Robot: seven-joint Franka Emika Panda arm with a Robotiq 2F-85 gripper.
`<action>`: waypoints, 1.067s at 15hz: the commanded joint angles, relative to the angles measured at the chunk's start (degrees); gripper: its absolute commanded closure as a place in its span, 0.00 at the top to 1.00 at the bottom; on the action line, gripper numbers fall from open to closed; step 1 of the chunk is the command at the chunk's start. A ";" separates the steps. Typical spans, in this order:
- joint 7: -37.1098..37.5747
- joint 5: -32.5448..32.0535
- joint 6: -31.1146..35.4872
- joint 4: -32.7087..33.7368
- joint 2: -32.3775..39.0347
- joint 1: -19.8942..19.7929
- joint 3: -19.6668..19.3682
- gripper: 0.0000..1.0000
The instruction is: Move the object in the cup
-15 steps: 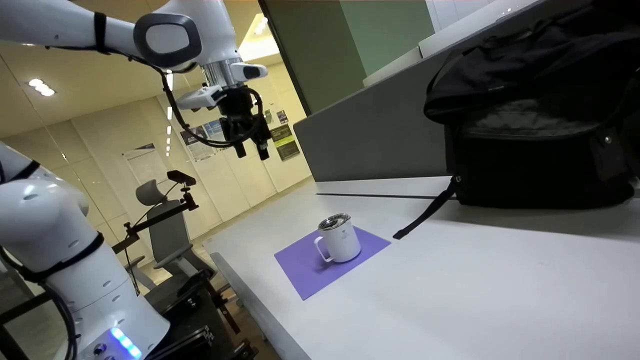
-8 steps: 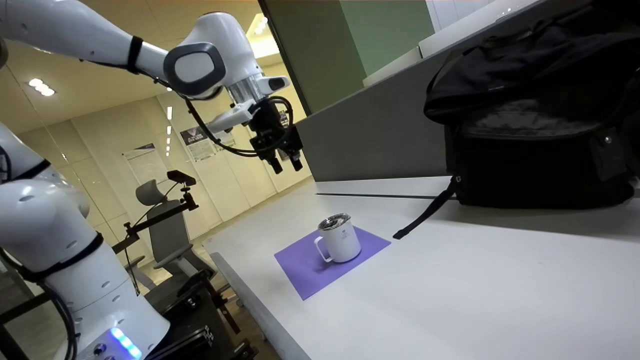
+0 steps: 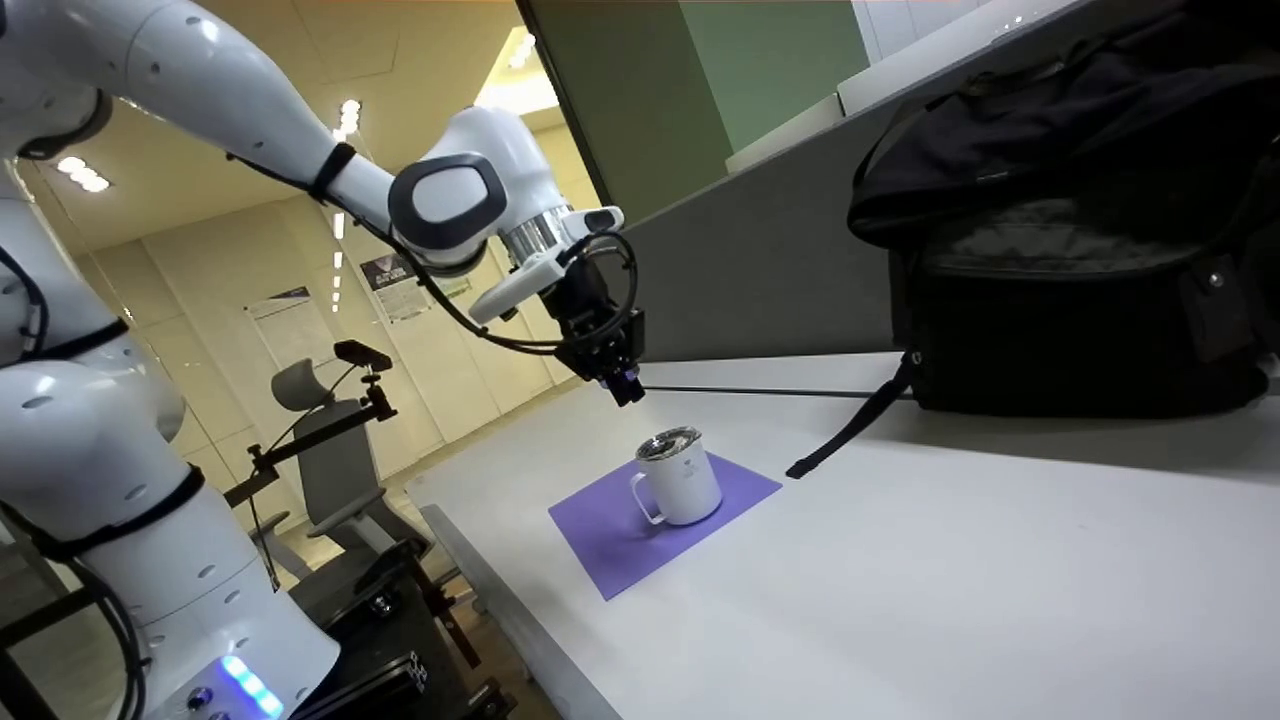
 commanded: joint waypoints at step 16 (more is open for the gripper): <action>1.37 -3.16 15.96 1.50 10.43 -4.08 4.47 0.00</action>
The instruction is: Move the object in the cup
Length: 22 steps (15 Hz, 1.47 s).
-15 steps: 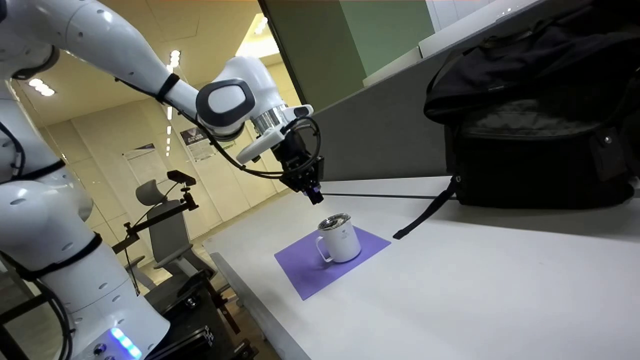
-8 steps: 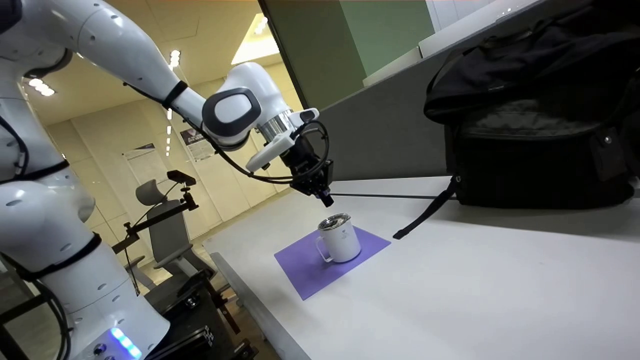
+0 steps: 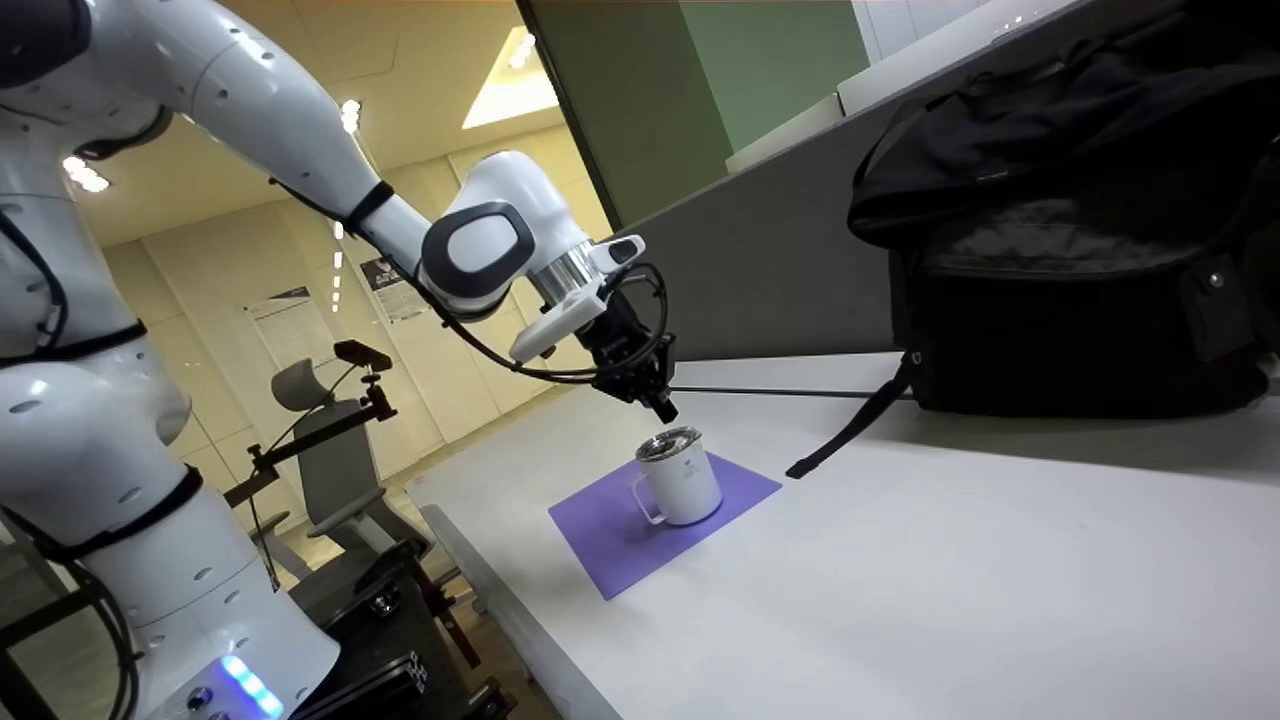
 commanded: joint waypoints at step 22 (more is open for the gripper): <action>-1.28 13.14 -2.65 3.10 5.81 -6.40 10.85 0.00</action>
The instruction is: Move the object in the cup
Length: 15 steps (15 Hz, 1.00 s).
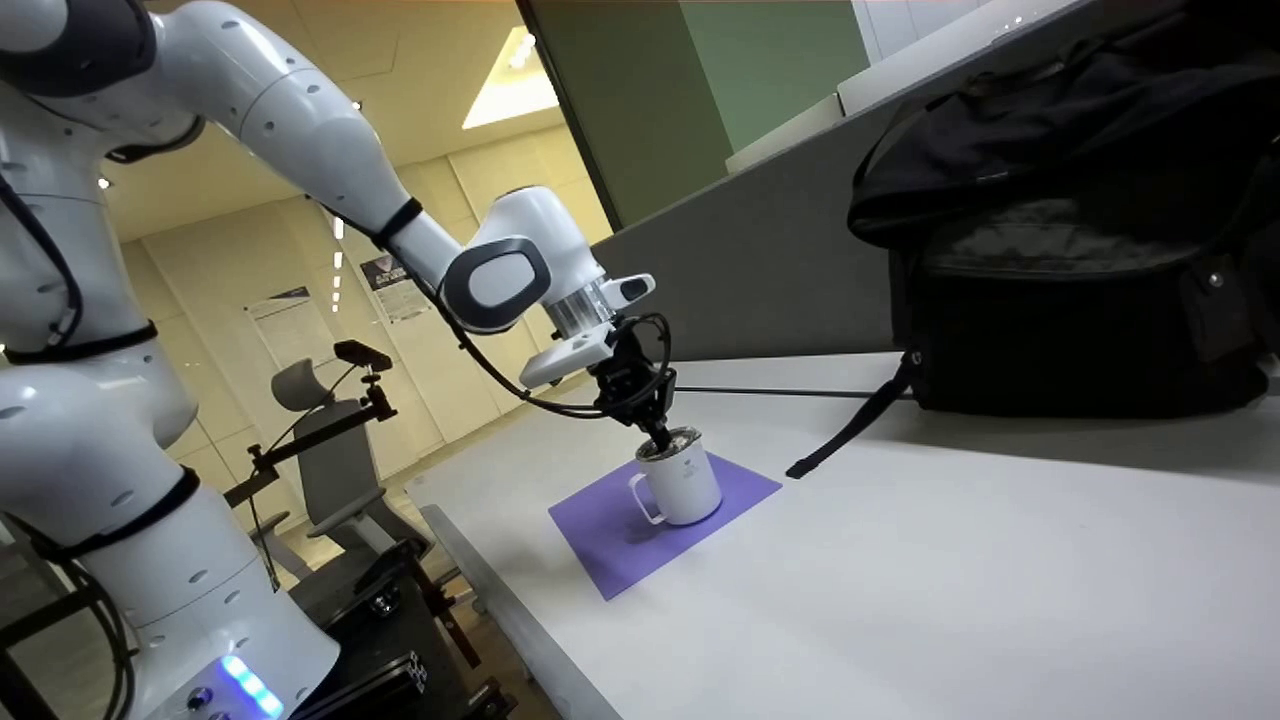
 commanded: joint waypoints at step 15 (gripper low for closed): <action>3.25 8.55 -38.73 14.72 -14.08 1.60 -3.01 0.62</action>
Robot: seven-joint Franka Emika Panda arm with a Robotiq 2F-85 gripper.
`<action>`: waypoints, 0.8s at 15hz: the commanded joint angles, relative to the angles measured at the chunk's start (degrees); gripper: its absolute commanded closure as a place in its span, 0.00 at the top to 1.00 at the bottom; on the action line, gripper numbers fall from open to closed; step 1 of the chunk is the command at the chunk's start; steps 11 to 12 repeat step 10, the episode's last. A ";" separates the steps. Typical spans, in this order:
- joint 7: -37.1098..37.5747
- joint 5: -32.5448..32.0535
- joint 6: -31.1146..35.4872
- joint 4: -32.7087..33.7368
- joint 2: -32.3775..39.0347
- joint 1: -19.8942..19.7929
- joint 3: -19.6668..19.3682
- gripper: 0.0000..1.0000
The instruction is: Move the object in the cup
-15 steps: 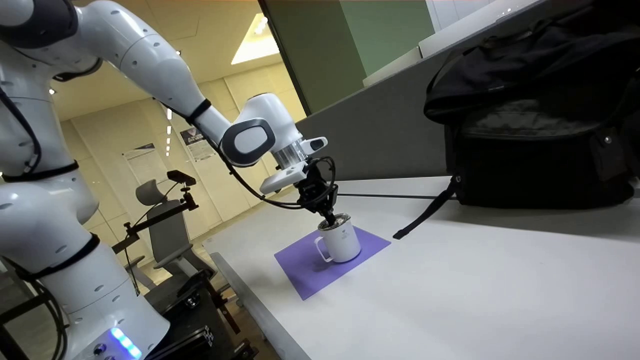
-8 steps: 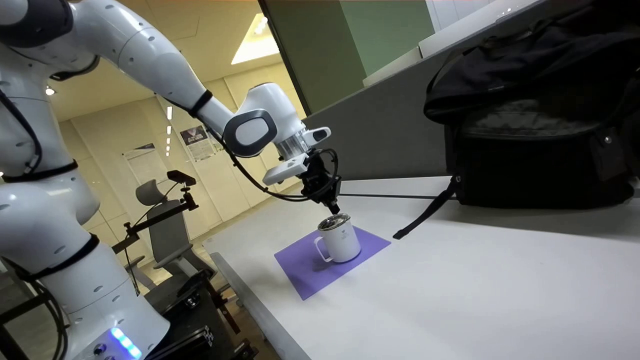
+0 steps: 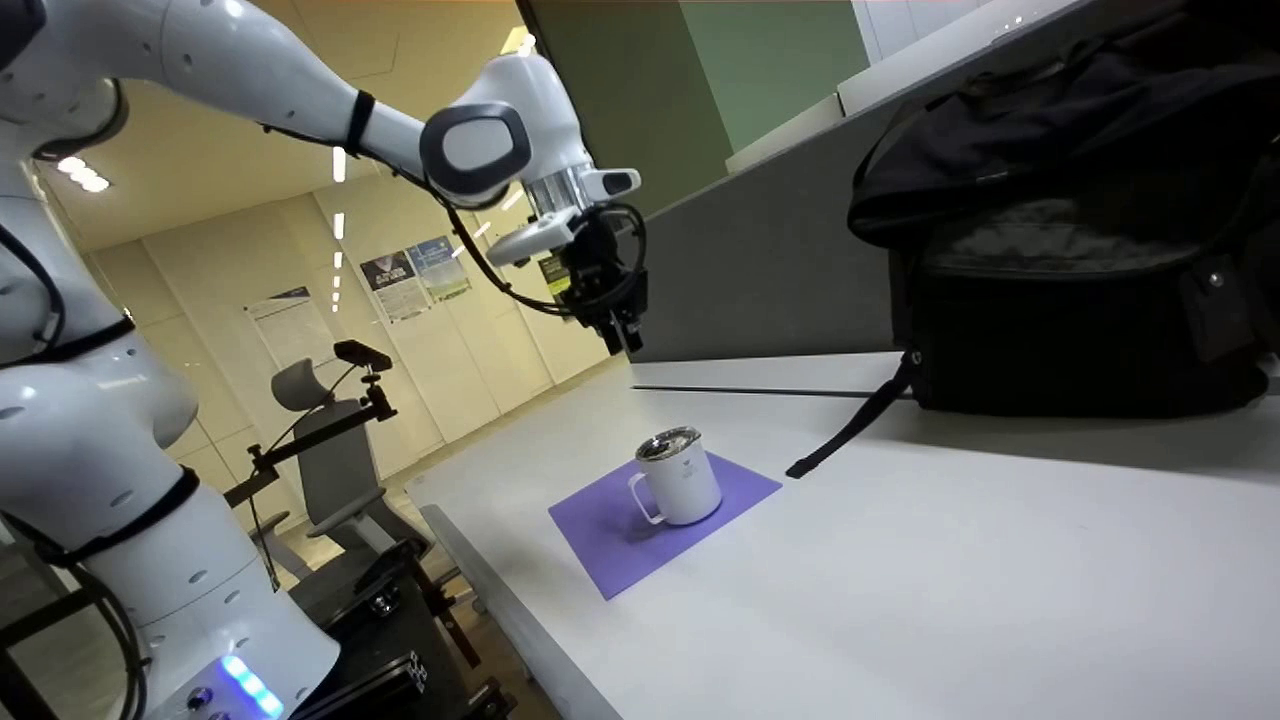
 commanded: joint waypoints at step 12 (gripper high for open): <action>4.52 -6.21 -9.60 4.88 -4.01 2.62 -5.68 0.99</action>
